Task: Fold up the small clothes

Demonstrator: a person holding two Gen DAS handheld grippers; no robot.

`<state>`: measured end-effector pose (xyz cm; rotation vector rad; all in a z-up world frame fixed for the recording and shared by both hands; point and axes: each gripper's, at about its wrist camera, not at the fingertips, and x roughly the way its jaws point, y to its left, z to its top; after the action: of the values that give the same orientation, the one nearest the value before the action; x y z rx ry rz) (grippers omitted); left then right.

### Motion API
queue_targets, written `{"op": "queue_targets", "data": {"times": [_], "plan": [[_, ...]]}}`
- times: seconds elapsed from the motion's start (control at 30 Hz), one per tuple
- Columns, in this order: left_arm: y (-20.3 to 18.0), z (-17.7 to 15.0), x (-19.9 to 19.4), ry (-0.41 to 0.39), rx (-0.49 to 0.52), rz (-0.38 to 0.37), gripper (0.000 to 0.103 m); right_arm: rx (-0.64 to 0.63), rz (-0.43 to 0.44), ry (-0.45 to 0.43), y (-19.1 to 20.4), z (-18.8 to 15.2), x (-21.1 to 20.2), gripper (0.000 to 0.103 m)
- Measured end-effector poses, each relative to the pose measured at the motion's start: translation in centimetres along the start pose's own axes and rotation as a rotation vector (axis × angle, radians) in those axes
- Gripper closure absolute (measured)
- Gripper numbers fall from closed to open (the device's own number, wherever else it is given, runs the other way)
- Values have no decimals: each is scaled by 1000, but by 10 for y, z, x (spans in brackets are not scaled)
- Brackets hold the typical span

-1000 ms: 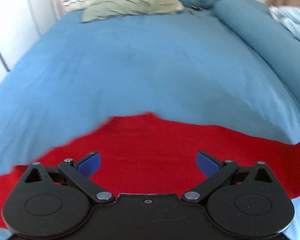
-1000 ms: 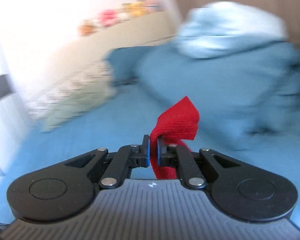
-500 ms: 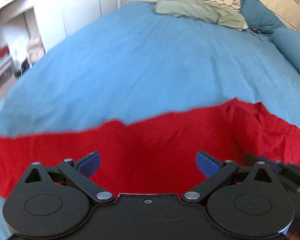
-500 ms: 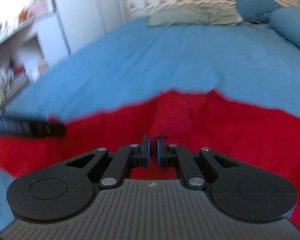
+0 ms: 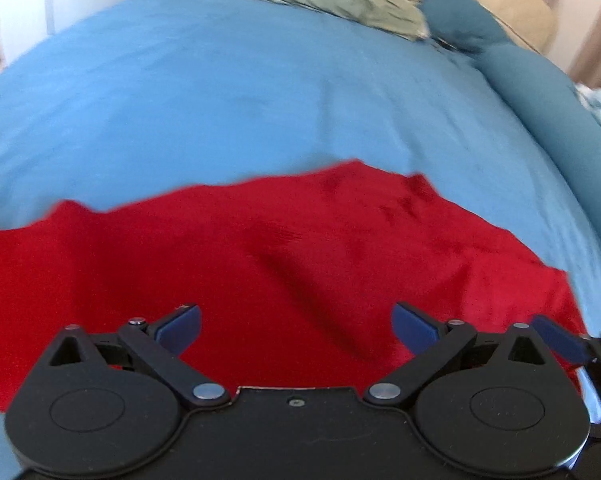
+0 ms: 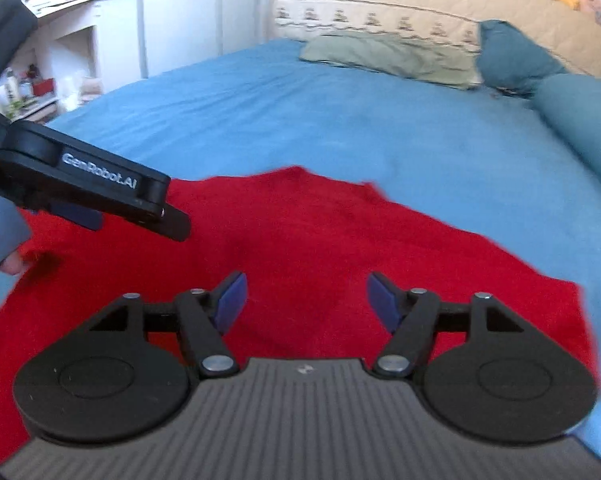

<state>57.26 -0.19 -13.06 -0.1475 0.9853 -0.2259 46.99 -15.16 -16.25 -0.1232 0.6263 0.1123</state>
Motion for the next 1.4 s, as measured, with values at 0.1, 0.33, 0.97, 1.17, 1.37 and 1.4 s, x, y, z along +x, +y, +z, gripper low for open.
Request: {"op": "queue_targets", "data": {"times": [0.1, 0.33, 0.97, 1.17, 1.37, 1.4], "plan": [[-21, -4, 17, 20, 17, -4, 13, 30, -82, 4, -28, -12, -26, 13], [-11, -27, 16, -47, -40, 102, 49, 131, -275, 75, -77, -59, -60, 10], [3, 1, -11, -239, -203, 94, 99, 306, -438, 154, -138, -63, 3, 11], [32, -35, -21, -244, -232, 181, 99, 277, -482, 168, -158, -66, -3, 10], [37, -68, -21, -213, -194, 198, 98, 266, -393, 168, -183, -77, -11, 10], [38, -70, -20, -205, -191, 201, 98, 243, -387, 167, -182, -79, -12, 10]]}}
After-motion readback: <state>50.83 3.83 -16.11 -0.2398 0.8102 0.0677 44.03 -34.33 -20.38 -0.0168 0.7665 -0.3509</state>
